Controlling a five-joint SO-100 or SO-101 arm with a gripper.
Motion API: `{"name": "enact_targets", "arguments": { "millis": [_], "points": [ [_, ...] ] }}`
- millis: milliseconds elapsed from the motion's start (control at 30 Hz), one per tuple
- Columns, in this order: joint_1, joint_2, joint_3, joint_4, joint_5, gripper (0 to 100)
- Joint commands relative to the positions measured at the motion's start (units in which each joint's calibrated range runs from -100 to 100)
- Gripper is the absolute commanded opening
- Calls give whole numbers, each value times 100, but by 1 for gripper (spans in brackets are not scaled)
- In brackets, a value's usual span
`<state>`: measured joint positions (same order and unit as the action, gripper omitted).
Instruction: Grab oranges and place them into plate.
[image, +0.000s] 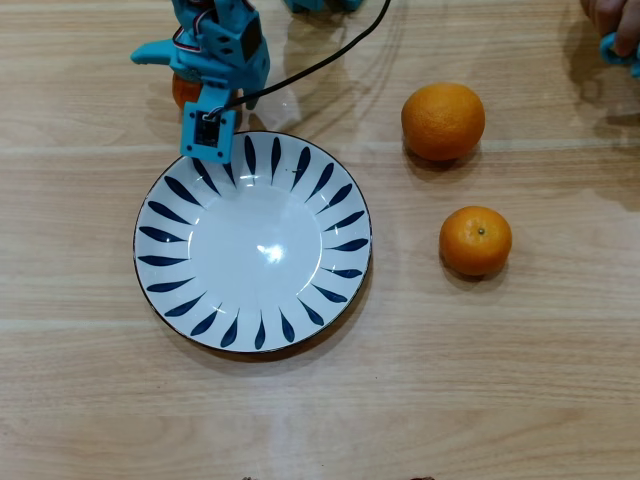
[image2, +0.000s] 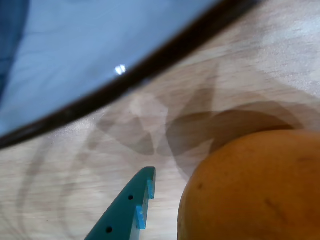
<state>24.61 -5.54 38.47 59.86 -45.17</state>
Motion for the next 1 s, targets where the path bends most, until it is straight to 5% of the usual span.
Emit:
{"name": "enact_targets", "arguments": {
  "millis": [0,367,767,967],
  "points": [
    [95,98,-212,-129,17,63],
    [104,267,-293,-163,17,63],
    [305,191,-293,-95,22,22],
    [378,191,-375,-86,111,22]
  ]
}}
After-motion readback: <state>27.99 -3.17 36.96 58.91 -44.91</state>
